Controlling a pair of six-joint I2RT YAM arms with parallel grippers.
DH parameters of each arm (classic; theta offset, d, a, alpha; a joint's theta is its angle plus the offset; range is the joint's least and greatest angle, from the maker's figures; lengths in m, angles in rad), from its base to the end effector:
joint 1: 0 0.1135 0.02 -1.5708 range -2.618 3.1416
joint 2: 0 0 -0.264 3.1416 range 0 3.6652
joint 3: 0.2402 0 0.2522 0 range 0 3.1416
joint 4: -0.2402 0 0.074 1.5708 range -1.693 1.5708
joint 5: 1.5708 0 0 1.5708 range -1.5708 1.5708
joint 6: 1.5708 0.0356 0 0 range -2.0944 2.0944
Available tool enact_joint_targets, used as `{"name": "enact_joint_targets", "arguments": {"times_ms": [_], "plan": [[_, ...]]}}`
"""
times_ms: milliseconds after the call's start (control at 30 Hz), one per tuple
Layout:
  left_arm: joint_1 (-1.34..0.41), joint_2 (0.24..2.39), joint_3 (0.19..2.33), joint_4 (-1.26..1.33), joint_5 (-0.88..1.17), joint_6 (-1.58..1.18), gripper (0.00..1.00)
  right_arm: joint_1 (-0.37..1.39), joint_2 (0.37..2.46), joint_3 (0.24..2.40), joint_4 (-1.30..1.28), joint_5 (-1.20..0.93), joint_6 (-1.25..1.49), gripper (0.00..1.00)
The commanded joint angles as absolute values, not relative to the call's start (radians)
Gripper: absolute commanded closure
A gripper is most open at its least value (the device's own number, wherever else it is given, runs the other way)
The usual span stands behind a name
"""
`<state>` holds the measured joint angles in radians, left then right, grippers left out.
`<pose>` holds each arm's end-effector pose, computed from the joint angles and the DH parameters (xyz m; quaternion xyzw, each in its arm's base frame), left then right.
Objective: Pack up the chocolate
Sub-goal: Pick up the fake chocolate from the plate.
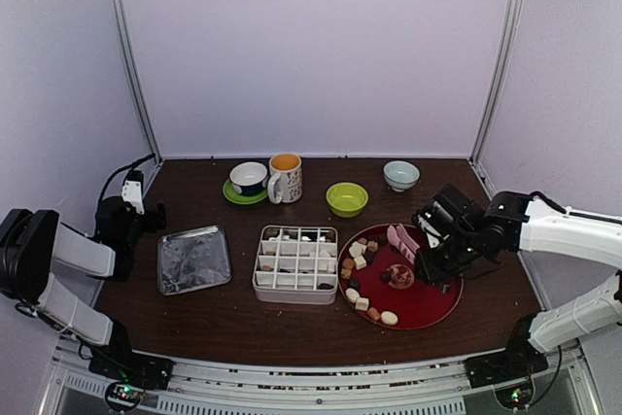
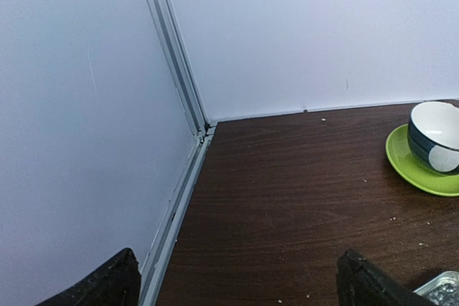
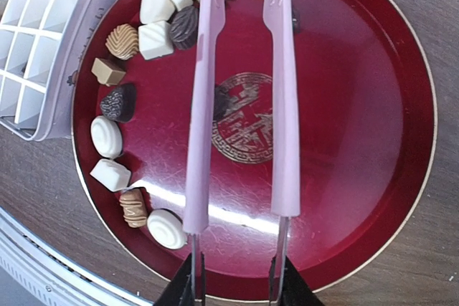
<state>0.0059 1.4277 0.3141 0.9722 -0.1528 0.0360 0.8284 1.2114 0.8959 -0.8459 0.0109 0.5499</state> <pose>0.2524 0.0069 0.1661 -0.0387 0.7538 0.0713 0.6521 0.1505 0.1635 0.2411 -0.1348 0.9698 0.1251 0.1603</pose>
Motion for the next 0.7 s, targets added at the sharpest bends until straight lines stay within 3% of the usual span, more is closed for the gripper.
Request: {"name": "enact_joint_targets", "arguments": {"times_ms": [0, 333, 667], "plan": [[0.013, 1.426, 0.322, 1.032, -0.145, 0.046, 0.02, 0.823, 1.247, 0.911, -0.781, -0.034, 0.519, 0.7], [0.014, 1.424, 0.323, 1.031, -0.146, 0.046, 0.02, 0.824, 1.275, 0.905, -0.776, -0.112, 0.497, 0.69], [0.013, 1.425, 0.322, 1.03, -0.145, 0.045, 0.02, 0.824, 1.317, 0.926, -0.754, -0.054, 0.488, 0.69]]}}
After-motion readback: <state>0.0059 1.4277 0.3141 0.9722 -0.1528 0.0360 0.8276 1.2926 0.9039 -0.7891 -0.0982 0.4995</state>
